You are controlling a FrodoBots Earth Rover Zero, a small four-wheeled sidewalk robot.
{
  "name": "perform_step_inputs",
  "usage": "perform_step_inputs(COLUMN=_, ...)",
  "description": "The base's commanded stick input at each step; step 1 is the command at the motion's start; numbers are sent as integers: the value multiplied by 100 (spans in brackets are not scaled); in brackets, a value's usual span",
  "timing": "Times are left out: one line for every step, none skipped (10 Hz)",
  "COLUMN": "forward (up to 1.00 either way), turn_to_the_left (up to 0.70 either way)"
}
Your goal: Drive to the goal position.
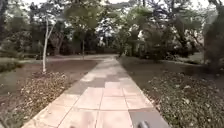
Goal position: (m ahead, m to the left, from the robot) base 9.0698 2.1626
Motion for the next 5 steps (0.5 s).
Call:
perform_step_inputs(forward=100, turn_to_the_left=2)
perform_step_inputs(forward=100, turn_to_the_left=2)
perform_step_inputs(forward=100, turn_to_the_left=2)
perform_step_inputs(forward=100, turn_to_the_left=2)
perform_step_inputs(forward=100, turn_to_the_left=2)
